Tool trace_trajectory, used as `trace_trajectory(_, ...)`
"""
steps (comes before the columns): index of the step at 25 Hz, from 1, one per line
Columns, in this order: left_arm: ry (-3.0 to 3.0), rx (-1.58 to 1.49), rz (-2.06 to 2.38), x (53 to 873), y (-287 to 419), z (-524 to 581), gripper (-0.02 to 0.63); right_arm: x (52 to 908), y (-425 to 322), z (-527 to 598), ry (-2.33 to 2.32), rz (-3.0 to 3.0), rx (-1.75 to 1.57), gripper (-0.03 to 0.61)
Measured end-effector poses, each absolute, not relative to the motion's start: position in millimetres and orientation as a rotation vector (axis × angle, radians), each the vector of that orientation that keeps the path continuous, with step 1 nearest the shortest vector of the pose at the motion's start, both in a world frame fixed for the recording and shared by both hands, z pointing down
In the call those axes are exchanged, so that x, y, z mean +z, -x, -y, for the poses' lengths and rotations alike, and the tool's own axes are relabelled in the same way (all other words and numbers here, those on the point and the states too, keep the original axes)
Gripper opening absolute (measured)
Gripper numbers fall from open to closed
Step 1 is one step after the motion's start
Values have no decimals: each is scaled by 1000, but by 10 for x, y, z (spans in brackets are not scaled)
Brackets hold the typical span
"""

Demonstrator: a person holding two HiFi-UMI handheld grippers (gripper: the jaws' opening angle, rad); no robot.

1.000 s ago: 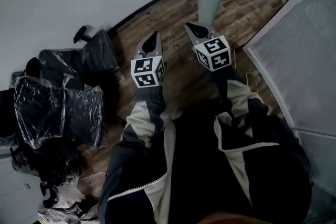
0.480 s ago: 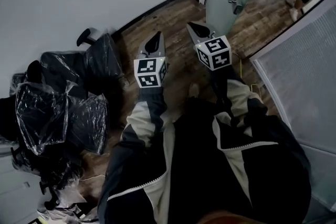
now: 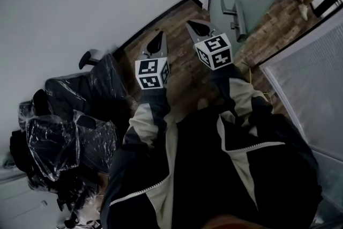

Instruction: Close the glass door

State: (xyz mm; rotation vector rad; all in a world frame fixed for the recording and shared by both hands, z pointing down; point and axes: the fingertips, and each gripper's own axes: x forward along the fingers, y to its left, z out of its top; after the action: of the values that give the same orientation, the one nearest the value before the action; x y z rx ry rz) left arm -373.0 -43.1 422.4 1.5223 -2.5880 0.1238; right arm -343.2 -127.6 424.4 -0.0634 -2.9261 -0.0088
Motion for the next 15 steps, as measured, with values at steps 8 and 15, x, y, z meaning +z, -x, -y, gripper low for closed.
trace_trajectory(8, -1708, 153, 2448, 4331, 3966, 1202, 6, 4311, 3614, 1815, -83, 2898, -14, 5)
trace_trajectory(15, -2022, 176, 2220, 4290, 4063, 1817, 6, 4317, 3680, 2165, -390, 2860, -15, 5)
